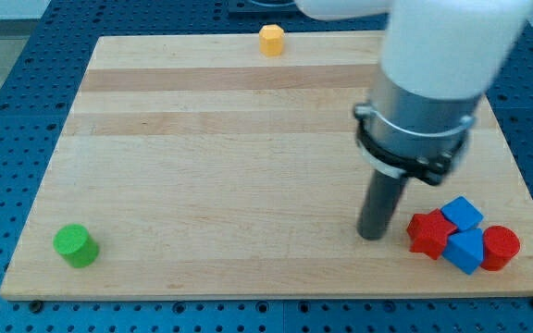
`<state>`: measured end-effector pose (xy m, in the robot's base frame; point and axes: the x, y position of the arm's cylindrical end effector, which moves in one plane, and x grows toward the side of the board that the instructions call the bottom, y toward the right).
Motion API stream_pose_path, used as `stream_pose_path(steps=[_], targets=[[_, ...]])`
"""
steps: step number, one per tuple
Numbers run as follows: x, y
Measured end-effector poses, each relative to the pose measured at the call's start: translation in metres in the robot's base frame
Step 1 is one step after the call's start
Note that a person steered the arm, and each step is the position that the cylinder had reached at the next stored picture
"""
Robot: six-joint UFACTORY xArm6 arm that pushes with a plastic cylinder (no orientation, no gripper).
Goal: Move your arm to the top left of the red star
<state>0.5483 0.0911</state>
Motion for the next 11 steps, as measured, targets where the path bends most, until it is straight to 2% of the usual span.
stream_pose_path(steps=[2,11], targets=[[-0.081,-0.043],[-0.081,-0.060]])
